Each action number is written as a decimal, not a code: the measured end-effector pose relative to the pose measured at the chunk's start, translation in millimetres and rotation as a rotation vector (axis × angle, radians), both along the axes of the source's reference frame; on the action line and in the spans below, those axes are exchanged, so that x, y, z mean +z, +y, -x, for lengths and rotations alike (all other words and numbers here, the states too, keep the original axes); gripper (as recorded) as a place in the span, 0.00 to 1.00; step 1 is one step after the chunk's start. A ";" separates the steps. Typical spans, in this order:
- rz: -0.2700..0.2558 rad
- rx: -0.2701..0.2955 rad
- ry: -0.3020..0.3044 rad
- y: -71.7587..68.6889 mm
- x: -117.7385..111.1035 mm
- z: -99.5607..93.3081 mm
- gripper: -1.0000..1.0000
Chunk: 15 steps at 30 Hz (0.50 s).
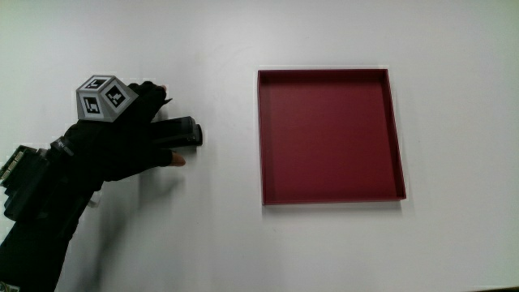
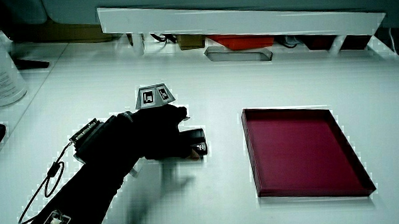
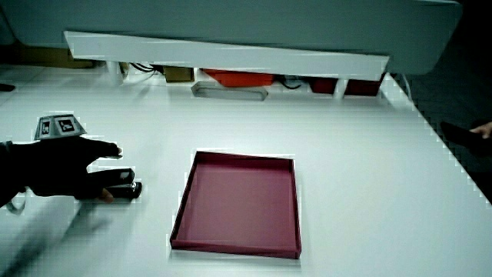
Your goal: Pick stapper from desk
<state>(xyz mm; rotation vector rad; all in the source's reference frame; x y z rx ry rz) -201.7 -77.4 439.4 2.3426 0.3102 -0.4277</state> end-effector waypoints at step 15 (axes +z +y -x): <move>-0.075 0.011 0.033 2.1 -3.2 -0.8 1.00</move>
